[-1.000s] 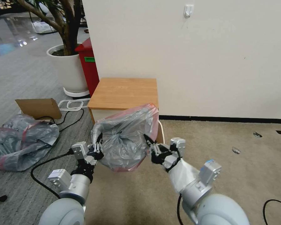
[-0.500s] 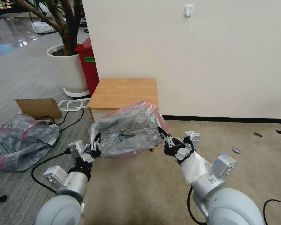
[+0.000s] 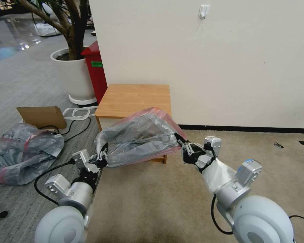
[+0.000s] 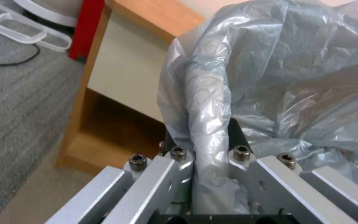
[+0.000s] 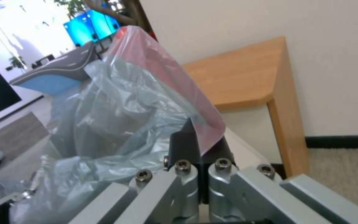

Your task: Pick up the garbage bag from the table and place it over the trash can.

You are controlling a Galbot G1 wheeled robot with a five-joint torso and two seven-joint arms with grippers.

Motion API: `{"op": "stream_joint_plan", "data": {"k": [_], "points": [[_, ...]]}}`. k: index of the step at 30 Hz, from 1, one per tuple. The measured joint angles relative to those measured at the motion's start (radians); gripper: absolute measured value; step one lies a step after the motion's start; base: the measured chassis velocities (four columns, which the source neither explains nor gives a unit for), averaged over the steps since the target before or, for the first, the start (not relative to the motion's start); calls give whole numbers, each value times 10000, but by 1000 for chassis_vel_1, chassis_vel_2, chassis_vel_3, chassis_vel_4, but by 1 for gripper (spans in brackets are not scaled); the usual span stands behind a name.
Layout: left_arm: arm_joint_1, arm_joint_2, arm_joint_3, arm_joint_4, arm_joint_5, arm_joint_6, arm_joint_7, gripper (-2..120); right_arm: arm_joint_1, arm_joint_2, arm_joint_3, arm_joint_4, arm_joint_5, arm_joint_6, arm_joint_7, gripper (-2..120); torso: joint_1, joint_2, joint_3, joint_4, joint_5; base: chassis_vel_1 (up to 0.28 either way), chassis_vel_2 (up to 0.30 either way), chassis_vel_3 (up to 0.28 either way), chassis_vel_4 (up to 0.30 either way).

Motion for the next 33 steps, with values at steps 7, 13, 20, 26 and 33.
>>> {"op": "stream_joint_plan", "data": {"k": [7,13,20,26,33], "points": [[-67,-19,48,22,-394,75,3,5,-48,109,268,-376,126,-1,-103,0,0,1,0,0,0,0,0,0,0],[-188,28,43,59,-801,183,-9,5,-160,240,291,-547,148,0,-102,0,0,0,0,1,-1,0,0,0,0],[-223,24,90,68,-1057,341,56,5,-8,414,216,-1101,167,1,-85,0,0,0,0,1,-1,0,0,0,0],[-181,13,91,56,-1123,441,288,5,57,496,232,-1450,170,-47,-85,0,0,0,0,1,0,0,0,0,0],[-216,-1,44,10,-1324,445,295,5,12,626,137,-1748,147,-100,-85,0,0,0,0,1,-1,0,0,0,0]]}}
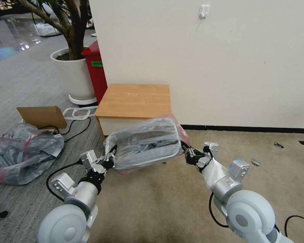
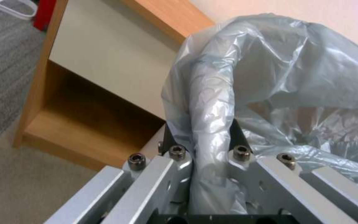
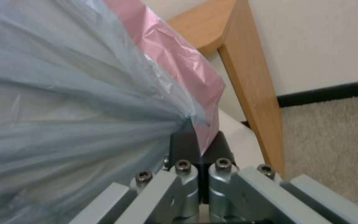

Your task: Pick up the garbage bag from the table and place it over the trash can.

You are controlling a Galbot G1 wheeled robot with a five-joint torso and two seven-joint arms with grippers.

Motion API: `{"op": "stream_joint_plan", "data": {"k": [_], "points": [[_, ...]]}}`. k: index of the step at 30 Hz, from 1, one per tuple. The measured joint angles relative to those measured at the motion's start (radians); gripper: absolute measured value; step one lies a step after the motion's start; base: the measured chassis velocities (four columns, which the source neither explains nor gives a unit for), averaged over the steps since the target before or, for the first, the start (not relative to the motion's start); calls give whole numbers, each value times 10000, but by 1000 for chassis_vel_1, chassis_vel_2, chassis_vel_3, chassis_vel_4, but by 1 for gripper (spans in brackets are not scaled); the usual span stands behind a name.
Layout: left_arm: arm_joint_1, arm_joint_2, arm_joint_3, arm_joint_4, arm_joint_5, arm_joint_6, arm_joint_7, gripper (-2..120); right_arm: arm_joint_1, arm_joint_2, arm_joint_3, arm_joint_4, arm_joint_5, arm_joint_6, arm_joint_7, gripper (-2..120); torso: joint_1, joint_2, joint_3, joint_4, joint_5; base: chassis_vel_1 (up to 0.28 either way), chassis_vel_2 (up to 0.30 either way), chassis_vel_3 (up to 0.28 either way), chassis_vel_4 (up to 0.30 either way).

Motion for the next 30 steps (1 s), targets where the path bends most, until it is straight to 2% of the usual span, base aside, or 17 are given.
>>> {"op": "stream_joint_plan", "data": {"k": [9,11,12,15,19,21,22,24,25,28,30], "points": [[55,-9,-82,-94,-203,92,1,5,-88,190,-155,-37,-256,42,50,0,0,0,0,0,0,0,0,0,0],[-4,26,-87,36,-65,95,3,5,-224,218,-173,260,-386,157,100,12,0,0,0,0,0,0,0,0,0],[-4,26,-87,36,-65,95,3,5,-224,218,-173,260,-386,157,100,12,0,0,0,0,0,0,0,0,0],[-162,97,-122,378,-36,146,10,5,-550,257,-262,615,-834,408,201,25,0,1,0,-1,0,0,0,0,0],[-254,158,-211,687,-36,175,24,5,-755,306,-368,785,-1078,701,335,33,0,0,-1,-1,-2,0,0,0,0],[-330,335,-376,1065,-124,204,89,5,-987,422,-474,1091,-1154,978,410,46,0,0,0,0,-2,0,0,0,0],[-330,335,-376,1065,-124,204,89,5,-987,422,-474,1091,-1154,978,410,46,0,0,0,0,-2,0,0,0,0],[-390,408,-453,1174,-287,249,108,5,-986,453,-510,1213,-1153,1159,410,55,0,1,0,0,-2,0,0,0,0],[-445,466,-512,1233,-369,268,125,5,-917,468,-462,1294,-1071,1354,300,63,0,0,0,-1,0,0,0,0,0],[-440,531,-547,1235,-410,292,221,5,-767,480,-229,1358,-679,1472,-12,70,0,0,0,-1,0,0,0,0,0],[-339,619,-640,1215,-409,319,645,5,-399,453,230,1366,236,1400,-640,80,0,0,0,-2,0,0,0,0,0]]}}
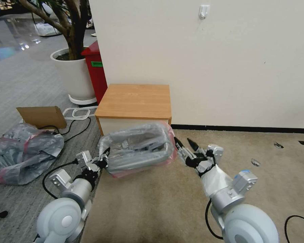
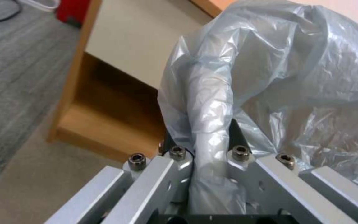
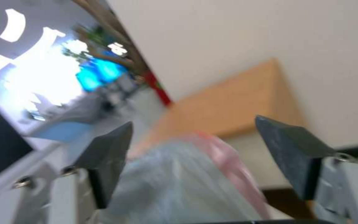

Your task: Pick up the garbage bag from the table and place it over the trash can.

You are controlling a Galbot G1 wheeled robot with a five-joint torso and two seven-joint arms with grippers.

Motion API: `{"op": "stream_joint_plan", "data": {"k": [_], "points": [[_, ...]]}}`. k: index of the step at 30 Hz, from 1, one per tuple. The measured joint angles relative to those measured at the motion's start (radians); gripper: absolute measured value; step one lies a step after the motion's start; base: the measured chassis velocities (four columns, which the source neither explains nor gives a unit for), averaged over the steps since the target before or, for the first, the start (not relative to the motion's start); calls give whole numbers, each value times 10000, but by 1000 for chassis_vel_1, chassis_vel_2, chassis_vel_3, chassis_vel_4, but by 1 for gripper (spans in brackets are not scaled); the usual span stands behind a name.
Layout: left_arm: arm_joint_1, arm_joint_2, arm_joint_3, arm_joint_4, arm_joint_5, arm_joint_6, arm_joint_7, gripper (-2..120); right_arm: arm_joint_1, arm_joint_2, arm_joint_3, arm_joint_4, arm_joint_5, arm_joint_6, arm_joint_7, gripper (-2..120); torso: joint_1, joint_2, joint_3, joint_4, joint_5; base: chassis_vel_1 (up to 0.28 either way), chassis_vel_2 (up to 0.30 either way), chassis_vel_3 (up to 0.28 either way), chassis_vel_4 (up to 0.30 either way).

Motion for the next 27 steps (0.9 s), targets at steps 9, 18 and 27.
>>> {"op": "stream_joint_plan", "data": {"k": [9,18,27], "points": [[291,651,-425,-43,230,-42,2017,5,1697,-1546,1397,-1814,2770,-914,-3983,100,0,0,1,3,2,0,0,0,0],[298,829,-476,-143,233,-75,2350,5,1957,-2258,1447,-2615,4706,-1576,-5092,99,1,0,1,1,1,0,0,0,0],[231,781,-384,-132,181,-73,2354,5,1770,-2030,1383,-2857,4850,-1590,-5068,89,1,0,1,1,0,0,0,0,0]]}}
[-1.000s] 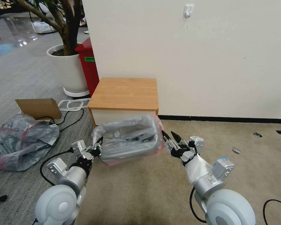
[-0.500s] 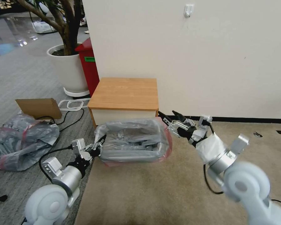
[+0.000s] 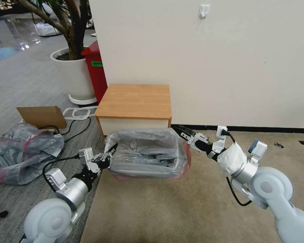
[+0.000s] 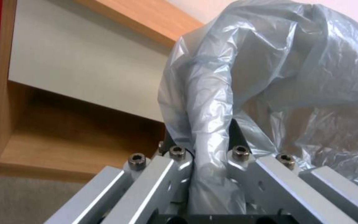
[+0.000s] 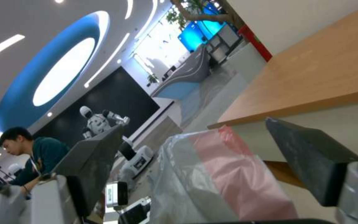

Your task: Pick up the garbage bag from the table and place it over the trash can.

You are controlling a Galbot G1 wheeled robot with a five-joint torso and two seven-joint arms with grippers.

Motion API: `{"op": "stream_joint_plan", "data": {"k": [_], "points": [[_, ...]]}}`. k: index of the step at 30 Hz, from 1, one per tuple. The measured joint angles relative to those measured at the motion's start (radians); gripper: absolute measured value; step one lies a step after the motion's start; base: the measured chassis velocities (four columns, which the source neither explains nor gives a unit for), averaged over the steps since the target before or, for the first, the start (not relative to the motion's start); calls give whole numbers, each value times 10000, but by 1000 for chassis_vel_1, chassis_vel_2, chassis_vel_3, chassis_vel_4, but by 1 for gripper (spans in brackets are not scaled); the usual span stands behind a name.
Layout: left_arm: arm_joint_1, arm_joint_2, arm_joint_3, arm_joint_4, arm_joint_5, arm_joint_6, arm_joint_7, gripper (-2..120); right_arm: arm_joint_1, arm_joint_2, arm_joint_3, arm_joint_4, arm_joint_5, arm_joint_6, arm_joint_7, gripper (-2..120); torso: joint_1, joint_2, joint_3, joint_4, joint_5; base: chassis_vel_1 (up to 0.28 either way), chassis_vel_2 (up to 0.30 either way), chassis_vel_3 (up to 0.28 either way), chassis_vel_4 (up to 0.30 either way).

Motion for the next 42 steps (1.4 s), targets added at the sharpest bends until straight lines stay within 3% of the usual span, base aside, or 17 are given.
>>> {"op": "stream_joint_plan", "data": {"k": [7,14,15,17,21,28,39,42], "points": [[1,-12,9,16,-45,1,-1,5,-61,75,-42,-68,202,0,50,78,0,0,0,0,0,0,0,0,0],[17,-32,18,9,-59,1,-44,5,-92,168,-122,-72,283,-20,78,53,0,0,0,0,0,0,0,0,0],[10,-32,19,8,-60,1,-52,5,-92,219,-156,-68,274,-25,86,45,0,0,0,1,1,0,0,0,0],[5,-32,19,8,-61,0,-56,5,-92,249,-175,-62,269,-25,90,41,0,0,0,0,1,0,0,0,0],[23,-71,18,-4,-50,-3,-86,5,-87,308,-225,-44,258,-25,108,22,0,0,0,1,0,0,0,0,0],[62,-114,17,-60,-29,-7,-91,5,-87,353,-226,-13,257,-16,124,0,0,1,-1,1,1,0,0,0,0],[197,-190,96,-286,-11,-9,-94,5,203,614,-319,-298,263,10,1011,0,0,0,-1,0,1,0,0,0,0],[311,-250,115,-385,18,-1,-38,5,470,738,-472,-667,194,9,1791,0,0,0,0,1,0,0,0,0,0]]}}
